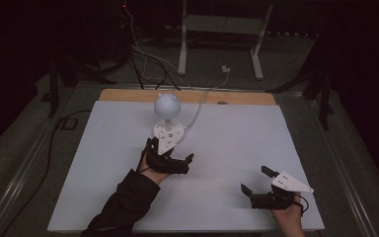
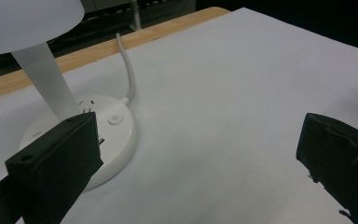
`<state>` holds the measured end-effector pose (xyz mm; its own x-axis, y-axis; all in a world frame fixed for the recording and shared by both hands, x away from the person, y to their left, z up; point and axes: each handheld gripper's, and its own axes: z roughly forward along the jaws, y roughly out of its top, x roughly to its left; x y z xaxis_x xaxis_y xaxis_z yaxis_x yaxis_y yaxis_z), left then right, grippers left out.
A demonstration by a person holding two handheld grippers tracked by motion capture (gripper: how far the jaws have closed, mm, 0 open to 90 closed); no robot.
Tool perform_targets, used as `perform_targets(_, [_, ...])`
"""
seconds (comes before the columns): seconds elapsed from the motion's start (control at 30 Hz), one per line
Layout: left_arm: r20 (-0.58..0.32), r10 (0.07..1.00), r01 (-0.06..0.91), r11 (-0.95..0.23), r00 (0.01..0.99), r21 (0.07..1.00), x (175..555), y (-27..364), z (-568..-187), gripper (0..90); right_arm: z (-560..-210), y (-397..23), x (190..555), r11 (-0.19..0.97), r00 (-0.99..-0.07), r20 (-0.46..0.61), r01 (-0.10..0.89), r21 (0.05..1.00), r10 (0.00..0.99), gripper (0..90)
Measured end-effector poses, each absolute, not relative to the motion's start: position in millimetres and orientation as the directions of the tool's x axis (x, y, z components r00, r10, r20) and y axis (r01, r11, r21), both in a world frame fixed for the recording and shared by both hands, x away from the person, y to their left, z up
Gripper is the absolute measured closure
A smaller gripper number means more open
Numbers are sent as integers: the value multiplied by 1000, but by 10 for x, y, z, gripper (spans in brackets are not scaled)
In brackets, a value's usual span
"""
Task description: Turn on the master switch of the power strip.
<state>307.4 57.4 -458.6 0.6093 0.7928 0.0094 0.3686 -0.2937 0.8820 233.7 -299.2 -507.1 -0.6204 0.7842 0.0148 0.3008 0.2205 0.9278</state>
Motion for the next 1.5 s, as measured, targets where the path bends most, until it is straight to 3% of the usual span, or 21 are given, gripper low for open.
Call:
perform_targets(0.47, [13,846,368,-246,533,897,3277,408,-4705,82,-5061,-2995,2330,218,-625,15,294,930,780,0])
perform_targets(0.77, [48,872,369,-255,488,893,3384,357,-4790,293,-5058,-3004,2326,213,-629,23,296,931,777,0])
perform_targets(1.07, [48,891,390,-246,451,887,3466,354,-4851,610,-5056,-3011,2322,210,-633,27,297,932,774,0])
perform_targets(1.3, [56,904,411,-247,424,878,3569,344,-4878,716,-5051,-3007,2316,211,-634,25,294,932,773,0])
perform_targets(1.5, [92,914,422,-270,394,865,3661,316,-4922,866,-5055,-3016,2319,207,-633,30,297,932,774,0])
